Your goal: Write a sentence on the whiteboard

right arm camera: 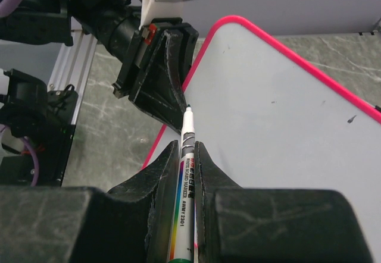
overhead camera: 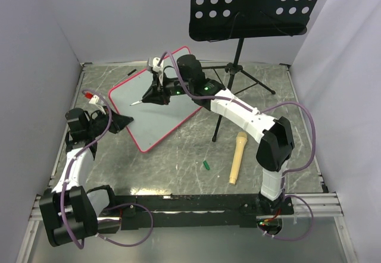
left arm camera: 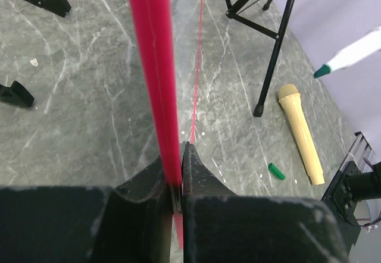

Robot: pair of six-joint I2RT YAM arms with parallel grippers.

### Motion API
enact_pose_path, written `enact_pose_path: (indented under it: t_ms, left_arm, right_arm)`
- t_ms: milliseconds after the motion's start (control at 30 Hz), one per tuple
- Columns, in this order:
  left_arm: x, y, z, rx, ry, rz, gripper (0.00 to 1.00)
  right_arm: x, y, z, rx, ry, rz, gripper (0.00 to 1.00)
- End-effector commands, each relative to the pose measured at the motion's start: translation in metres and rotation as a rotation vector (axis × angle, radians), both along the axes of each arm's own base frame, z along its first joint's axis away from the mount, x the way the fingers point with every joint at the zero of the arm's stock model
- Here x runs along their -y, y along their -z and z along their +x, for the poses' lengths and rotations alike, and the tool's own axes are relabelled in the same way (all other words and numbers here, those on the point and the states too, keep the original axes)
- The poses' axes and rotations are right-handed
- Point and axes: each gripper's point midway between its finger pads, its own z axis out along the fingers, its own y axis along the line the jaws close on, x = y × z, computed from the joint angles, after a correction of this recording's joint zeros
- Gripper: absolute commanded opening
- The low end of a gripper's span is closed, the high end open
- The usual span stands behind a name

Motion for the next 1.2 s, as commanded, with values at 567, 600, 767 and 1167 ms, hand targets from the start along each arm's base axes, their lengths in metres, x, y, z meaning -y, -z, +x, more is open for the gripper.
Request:
enact_pose_path:
  t_ms: [567,600,767,1167]
  left_arm:
    - [-0.006,-0.004,0.01,0.067,-0.018,0.062,0.01]
    - [-0.007,-0.004,0.01,0.067,-0.019,0.063,0.01]
    - [-0.006,-0.005,0.009,0.071,-0.018,0.062,0.01]
    - [-0.004,-0.004,0.008,0.062,-0.002,0.049,0.01]
  right_arm:
    - [-0.02,-0.011,0.025,0.061,0.061,0.06,0.0]
    - [-0.019,-0.01,0.025,0.059,0.061,0.058,0.0]
    - [-0.017,-0.017,0.019,0.062,0.057,0.069,0.0]
    - [-0.025,-0.022,0.028,0.077,0.063,0.08,0.0]
